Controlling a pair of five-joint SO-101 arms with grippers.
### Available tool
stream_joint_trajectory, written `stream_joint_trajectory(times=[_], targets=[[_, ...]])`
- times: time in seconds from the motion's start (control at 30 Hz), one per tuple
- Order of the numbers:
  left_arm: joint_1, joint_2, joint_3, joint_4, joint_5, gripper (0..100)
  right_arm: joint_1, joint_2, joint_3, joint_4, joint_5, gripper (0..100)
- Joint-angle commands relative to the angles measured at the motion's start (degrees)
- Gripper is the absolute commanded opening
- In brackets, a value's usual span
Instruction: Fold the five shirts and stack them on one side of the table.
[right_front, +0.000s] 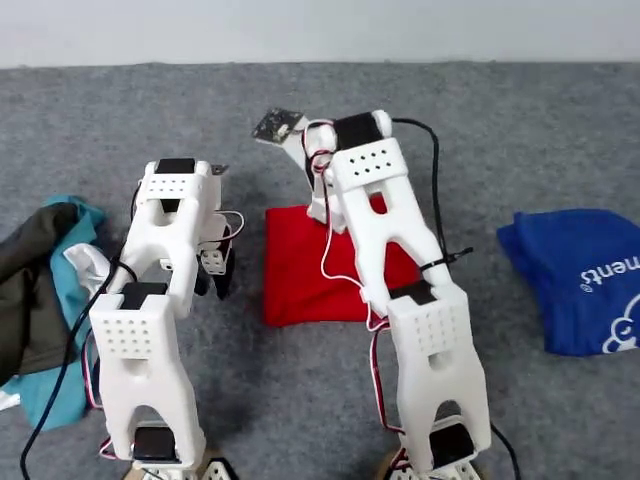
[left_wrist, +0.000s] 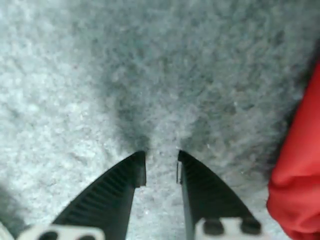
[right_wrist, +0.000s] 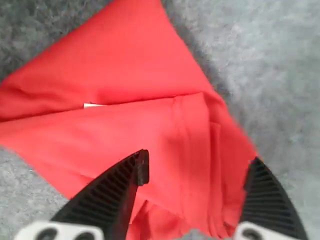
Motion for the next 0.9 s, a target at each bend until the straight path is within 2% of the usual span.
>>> stream_joint_trajectory(times=[0.0, 0.37, 0.67, 0.73, 0.87], targets=[[0.0, -0.6, -0.1, -0.6, -0.4, 10, -0.4, 0.1, -1.9, -1.8, 0.6, 28.8], [0.1, -0.6, -0.1, -0.6, -0.4, 10, -0.8, 2.3, -1.8, -10.6, 0.6, 28.8], [0.0, -0.4, -0.1, -0.6, -0.4, 10, -0.7, 7.5, -2.0, -12.6, 1.0, 28.3], [0.0, -0.4, -0.1, -0.6, -0.4, 10, -0.3, 7.4, -3.3, -12.4, 1.0, 25.2], [0.0, -0.4, -0.1, -0.6, -0.4, 10, 0.7, 7.9, -8.3, -11.4, 1.1, 11.7]])
